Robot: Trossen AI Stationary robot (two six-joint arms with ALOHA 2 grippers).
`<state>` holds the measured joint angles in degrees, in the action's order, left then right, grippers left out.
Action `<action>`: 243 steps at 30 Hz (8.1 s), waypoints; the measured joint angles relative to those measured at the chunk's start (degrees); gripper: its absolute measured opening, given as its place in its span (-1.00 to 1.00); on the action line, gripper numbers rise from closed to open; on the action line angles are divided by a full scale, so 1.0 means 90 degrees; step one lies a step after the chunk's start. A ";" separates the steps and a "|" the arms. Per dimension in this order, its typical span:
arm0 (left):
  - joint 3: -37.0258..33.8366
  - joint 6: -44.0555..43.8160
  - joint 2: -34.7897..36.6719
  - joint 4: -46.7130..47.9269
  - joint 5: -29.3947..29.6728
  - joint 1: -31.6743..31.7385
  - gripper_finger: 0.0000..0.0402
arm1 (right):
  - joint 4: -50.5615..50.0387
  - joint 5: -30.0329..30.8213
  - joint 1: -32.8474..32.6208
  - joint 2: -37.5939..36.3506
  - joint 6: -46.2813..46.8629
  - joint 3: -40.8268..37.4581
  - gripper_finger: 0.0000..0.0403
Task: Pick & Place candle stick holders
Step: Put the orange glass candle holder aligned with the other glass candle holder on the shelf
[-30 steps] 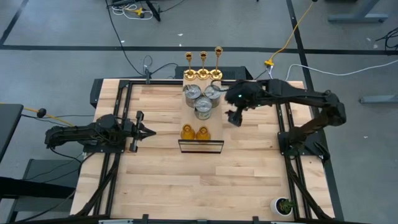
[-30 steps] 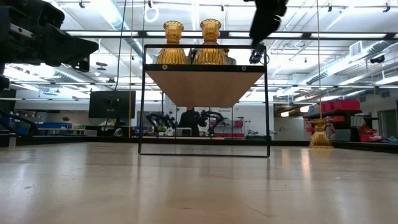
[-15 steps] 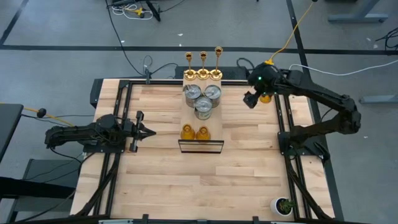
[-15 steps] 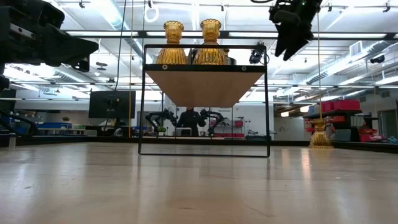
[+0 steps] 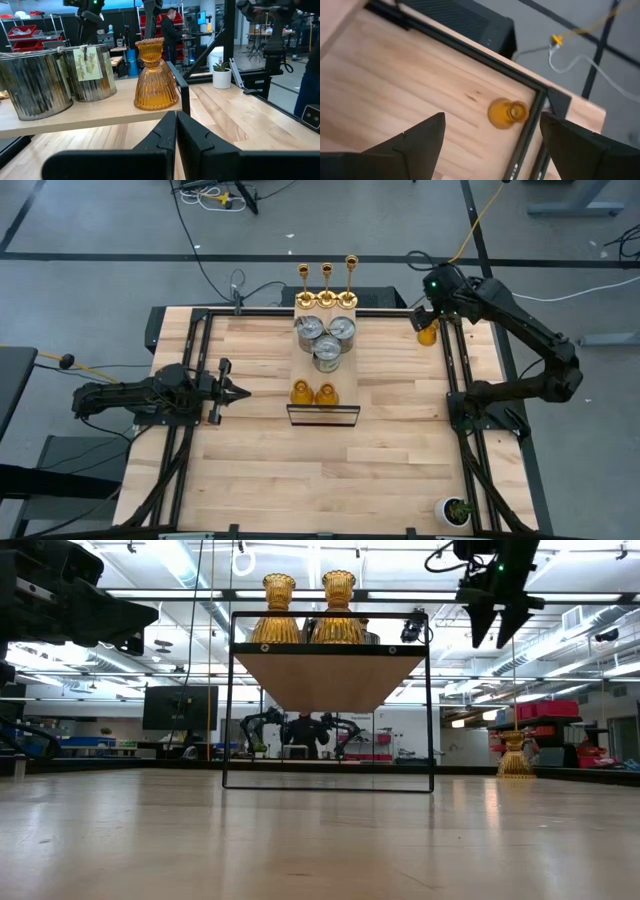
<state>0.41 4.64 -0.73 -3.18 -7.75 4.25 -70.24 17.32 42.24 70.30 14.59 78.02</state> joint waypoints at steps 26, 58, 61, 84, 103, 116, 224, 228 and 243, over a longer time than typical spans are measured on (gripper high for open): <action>0.0000 -0.0002 0.0000 -0.0001 0.0000 0.0002 -0.91 | 0.1033 0.0649 0.0725 -0.0160 0.2497 -0.2449 0.62; 0.0002 0.0000 0.0000 -0.0002 0.0000 0.0000 -0.91 | 0.4875 0.1666 0.0743 -0.0155 0.3187 -0.4876 0.62; 0.0002 -0.0001 0.0000 -0.0001 0.0002 0.0002 -0.91 | 0.5232 0.1669 0.0741 -0.0155 0.3088 -0.5067 0.62; 0.0000 0.0000 0.0000 -0.0002 0.0000 0.0000 -0.91 | 0.5760 0.2021 0.0707 0.0036 0.2700 -0.5365 0.34; 0.0002 0.0000 0.0000 -0.0002 0.0002 0.0002 -0.91 | 0.5746 0.1967 0.0707 0.0036 0.2681 -0.5365 -0.46; 0.0000 -0.0002 0.0000 -0.0002 0.0002 0.0002 -0.91 | 0.5700 0.1905 0.0706 0.0036 0.2656 -0.5365 -0.98; 0.0002 -0.0002 0.0000 0.0000 0.0000 0.0002 -0.91 | 0.5886 0.3247 0.0503 0.1146 0.3830 -0.4903 -0.22; 0.0001 -0.0001 0.0000 -0.0002 0.0002 0.0002 -0.91 | 0.5874 0.3224 0.0503 0.1145 0.3830 -0.4903 -0.22; 0.0002 -0.0001 0.0000 0.0000 0.0002 0.0002 -0.91 | 0.5321 0.2508 0.0503 0.0334 0.3746 -0.4587 -0.23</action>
<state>0.43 4.64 -0.73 -3.18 -7.73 4.27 -22.35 39.90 46.76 73.31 48.30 36.74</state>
